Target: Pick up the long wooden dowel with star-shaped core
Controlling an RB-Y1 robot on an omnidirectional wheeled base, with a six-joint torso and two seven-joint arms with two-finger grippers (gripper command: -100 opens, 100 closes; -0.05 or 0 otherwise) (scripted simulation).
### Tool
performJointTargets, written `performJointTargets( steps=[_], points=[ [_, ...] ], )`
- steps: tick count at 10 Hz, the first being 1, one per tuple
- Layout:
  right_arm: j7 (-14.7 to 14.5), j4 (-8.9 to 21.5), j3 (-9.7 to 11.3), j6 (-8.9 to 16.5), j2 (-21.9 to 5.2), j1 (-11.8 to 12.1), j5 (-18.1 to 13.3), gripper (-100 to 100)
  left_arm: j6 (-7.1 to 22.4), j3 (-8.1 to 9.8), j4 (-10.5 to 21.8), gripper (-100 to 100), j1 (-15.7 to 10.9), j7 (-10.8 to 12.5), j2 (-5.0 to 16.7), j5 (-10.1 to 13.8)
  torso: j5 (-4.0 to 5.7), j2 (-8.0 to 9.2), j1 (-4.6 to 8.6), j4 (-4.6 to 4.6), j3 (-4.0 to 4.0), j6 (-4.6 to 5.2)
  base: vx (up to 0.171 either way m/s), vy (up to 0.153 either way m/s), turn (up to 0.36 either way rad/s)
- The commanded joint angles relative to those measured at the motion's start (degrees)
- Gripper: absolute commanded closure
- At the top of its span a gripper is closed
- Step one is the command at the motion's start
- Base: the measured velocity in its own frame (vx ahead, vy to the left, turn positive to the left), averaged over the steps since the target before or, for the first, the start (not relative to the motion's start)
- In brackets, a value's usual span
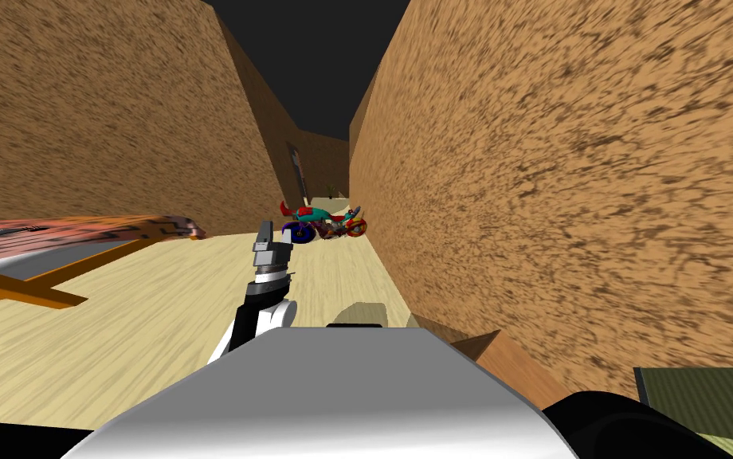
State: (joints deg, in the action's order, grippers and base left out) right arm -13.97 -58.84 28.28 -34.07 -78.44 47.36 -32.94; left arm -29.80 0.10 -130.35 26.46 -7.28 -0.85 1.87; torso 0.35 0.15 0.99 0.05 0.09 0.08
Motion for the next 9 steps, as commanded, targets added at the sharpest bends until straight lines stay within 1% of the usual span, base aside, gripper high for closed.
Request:
performJointTargets(
  steps=[1,2,3,4,5,9],
  points=[
    [0.0,0.0,0.0,0.0,0.0,0.0,0.0,-100,0.0,0.0,0.0,0,0.0,0.0,0.0,0.0,0.0,0.0,0.0,0.0,0.0,0.0,-0.002,-0.063,0.011],
    [-0.1,0.0,0.1,0.1,0.1,0.0,-0.2,0,0.0,0.0,0.0,0,0.0,0.0,0.0,0.0,0.1,0.0,0.07,0.01,0.01,-0.02,0.0,-0.005,0.001],
    [-0.4,1.2,0.6,1.5,1.7,-0.5,-0.7,-100,0.0,-0.01,0.0,0,0.0,0.0,0.0,0.0,0.07,0.0,-0.03,0.01,0.0,-0.02,0.016,0.033,0.069],
    [-0.3,1.1,0.4,0.6,1.1,-0.5,-0.5,-100,0.0,-0.01,0.0,0,0.0,0.0,0.0,0.0,0.05,-0.04,-0.17,0.0,-0.02,-0.03,0.011,0.021,0.012],
    [-0.3,1.2,0.5,0.7,1.2,-0.6,-0.5,100,0.0,-0.01,0.0,0,0.0,0.0,0.0,0.0,0.03,-0.04,-0.16,0.0,-0.02,-0.01,0.0,0.0,0.0],
    [-0.3,1.2,0.5,0.7,1.2,-0.6,-0.5,100,0.0,-0.01,0.0,0,0.0,0.0,0.0,0.0,0.05,0.0,-0.09,0.01,0.0,-0.02,0.0,0.0,0.0]
  ],
)
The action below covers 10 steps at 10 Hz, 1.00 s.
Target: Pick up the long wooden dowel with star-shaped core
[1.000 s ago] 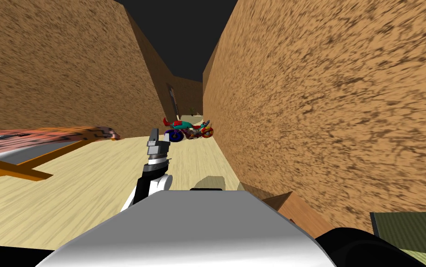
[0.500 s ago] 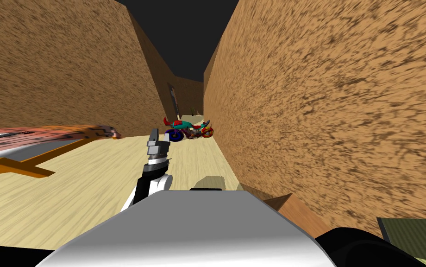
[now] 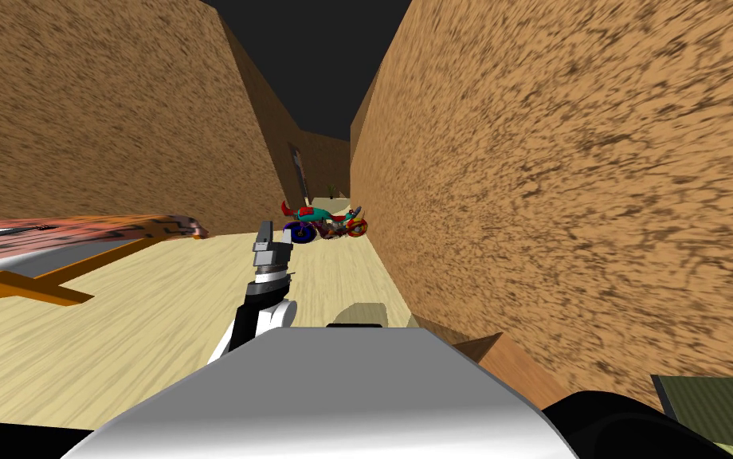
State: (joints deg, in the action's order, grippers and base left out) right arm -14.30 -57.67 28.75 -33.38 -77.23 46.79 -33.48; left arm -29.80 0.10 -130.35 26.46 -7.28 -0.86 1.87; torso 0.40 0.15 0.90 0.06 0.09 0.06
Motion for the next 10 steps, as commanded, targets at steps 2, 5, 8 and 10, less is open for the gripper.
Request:
performJointTargets(
  steps=[2,5,8,10],
  points=[
    [0.0,0.0,0.0,0.0,0.0,0.0,0.0,-100,0.0,0.0,0.0,0,0.0,0.0,0.0,0.0,0.0,0.0,0.0,0.0,0.0,0.0,0.0,0.0,0.0],
    [-0.2,0.2,0.0,0.7,0.7,0.3,0.0,-100,0.0,0.0,0.0,0,0.0,0.0,0.0,0.0,-0.01,-0.03,-0.09,0.0,-0.01,-0.01,0.007,0.016,0.03],
    [-0.3,0.3,0.0,0.9,0.8,0.3,0.0,100,0.0,0.0,0.0,0,0.0,0.0,0.0,0.0,0.0,0.0,-0.01,0.0,0.0,0.0,0.0,0.0,0.0],
    [-0.3,0.2,0.0,0.9,0.8,0.3,0.0,100,0.0,0.0,0.0,0,0.0,0.0,0.0,0.0,-0.01,0.01,0.03,0.0,0.0,0.01,0.0,0.003,0.001]
  ],
)
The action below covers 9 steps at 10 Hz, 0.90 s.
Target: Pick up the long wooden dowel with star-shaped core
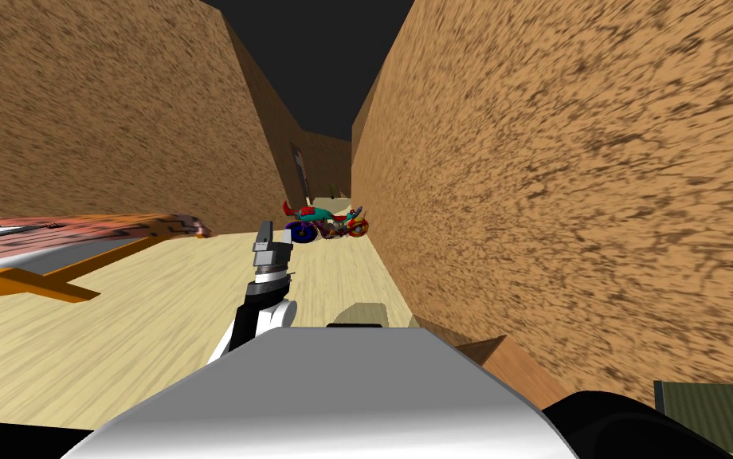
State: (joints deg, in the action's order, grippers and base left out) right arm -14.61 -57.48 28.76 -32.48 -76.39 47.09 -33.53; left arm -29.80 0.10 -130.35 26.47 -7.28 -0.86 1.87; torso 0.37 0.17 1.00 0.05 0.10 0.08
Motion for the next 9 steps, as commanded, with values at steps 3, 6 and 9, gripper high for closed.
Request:
performJointTargets(
  steps=[3,6,9],
  points=[
    [0.0,0.0,0.0,0.0,0.0,0.0,0.0,0,0.0,0.0,0.0,0,0.0,0.0,0.0,0.0,0.01,0.01,0.04,0.0,0.01,0.0,0.0,0.0,0.0],
    [-0.1,0.3,0.1,1.0,0.6,0.2,-0.1,100,0.0,0.0,0.0,0,0.0,0.0,0.0,0.0,-0.02,-0.02,-0.06,-0.01,-0.01,0.0,0.009,0.025,0.033],
    [-0.1,0.3,0.1,1.0,0.6,0.2,-0.1,100,0.0,0.0,0.0,0,0.0,0.0,0.0,0.0,0.01,0.01,0.04,0.0,0.01,0.0,0.0,0.0,0.0]
  ],
)
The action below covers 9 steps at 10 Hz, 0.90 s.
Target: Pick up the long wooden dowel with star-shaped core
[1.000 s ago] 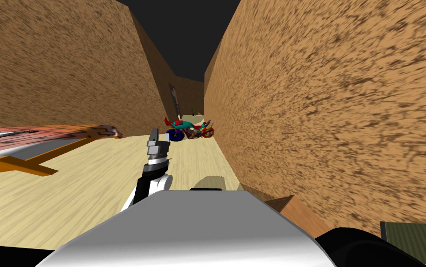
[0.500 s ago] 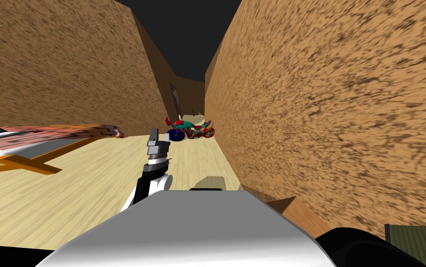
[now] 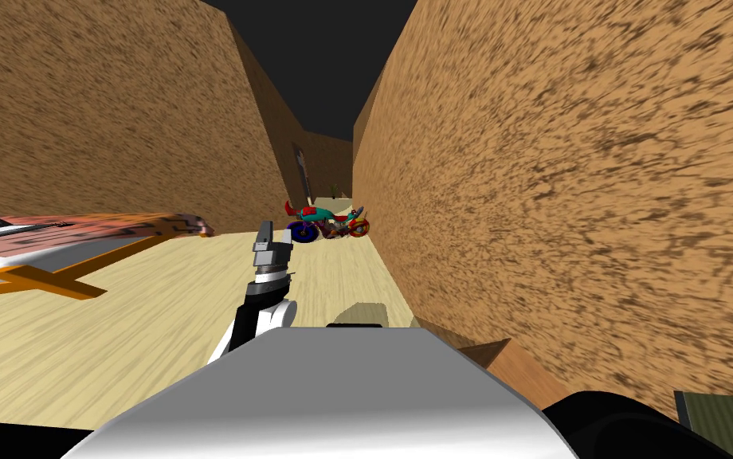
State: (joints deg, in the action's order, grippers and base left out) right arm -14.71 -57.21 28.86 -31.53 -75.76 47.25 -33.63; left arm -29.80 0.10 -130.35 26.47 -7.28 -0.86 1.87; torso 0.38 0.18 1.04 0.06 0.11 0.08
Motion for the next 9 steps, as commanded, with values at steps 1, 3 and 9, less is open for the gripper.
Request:
performJointTargets(
  steps=[1,3,9],
  points=[
    [0.0,0.0,0.0,0.0,0.0,0.0,0.0,100,0.0,0.0,0.0,0,0.0,0.0,0.0,0.0,0.0,0.0,0.0,0.0,0.0,0.0,0.0,0.0,0.0],
    [-0.3,1.4,-0.2,-0.9,-0.8,1.8,1.1,-100,0.0,0.0,0.0,0,0.0,0.0,0.0,0.0,0.0,0.0,0.0,0.0,0.0,0.0,-0.043,-0.027,0.042],
    [-1.3,3.6,0.2,-3.2,-2.4,6.7,3.5,-100,0.0,0.0,0.0,0,0.0,0.0,0.0,0.0,0.0,0.47,0.22,0.1,0.27,0.07,-0.108,-0.035,0.048]
  ],
)
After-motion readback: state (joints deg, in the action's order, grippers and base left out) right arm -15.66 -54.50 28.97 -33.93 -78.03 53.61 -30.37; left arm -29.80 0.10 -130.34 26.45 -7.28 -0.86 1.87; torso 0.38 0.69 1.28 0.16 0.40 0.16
